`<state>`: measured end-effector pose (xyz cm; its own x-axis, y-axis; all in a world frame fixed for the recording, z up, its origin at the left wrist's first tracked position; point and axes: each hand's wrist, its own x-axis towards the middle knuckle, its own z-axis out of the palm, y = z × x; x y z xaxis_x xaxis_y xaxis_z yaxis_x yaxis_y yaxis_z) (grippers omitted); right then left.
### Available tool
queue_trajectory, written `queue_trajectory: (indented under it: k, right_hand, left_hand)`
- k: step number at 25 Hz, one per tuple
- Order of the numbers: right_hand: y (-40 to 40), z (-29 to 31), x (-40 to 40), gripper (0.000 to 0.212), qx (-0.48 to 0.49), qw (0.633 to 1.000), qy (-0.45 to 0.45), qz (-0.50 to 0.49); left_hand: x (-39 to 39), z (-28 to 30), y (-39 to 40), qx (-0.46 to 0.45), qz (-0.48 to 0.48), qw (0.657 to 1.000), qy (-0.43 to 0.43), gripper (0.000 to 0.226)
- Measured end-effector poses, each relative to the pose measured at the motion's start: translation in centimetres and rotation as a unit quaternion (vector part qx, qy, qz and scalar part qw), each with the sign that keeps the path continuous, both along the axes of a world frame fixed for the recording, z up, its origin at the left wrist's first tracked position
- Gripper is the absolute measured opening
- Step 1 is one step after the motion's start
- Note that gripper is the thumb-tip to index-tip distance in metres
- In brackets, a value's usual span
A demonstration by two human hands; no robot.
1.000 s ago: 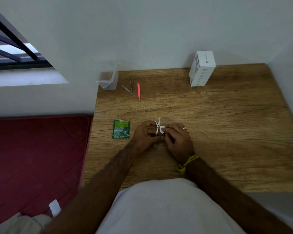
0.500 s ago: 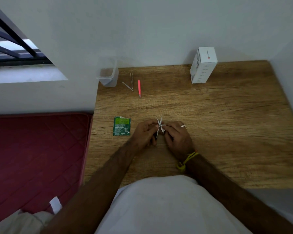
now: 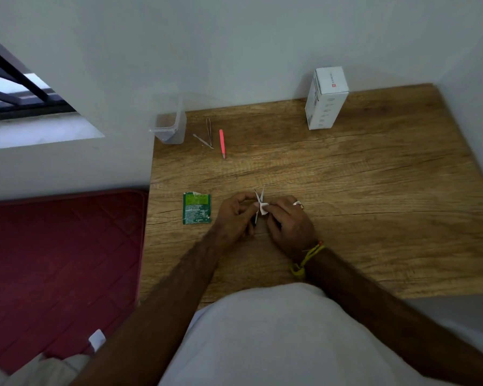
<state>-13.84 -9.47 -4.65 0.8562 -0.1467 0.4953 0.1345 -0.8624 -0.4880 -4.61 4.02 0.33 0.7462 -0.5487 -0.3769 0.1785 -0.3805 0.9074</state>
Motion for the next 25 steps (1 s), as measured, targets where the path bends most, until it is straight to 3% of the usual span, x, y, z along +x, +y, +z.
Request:
queue_trajectory:
  k: [25]
  right_hand:
    - [-0.06,-0.73,-0.37,0.022,-0.038,0.999,-0.002,-0.004]
  left_hand:
    - [0.12,-0.75,-0.06,0.000,-0.001,1.000,-0.018,0.025]
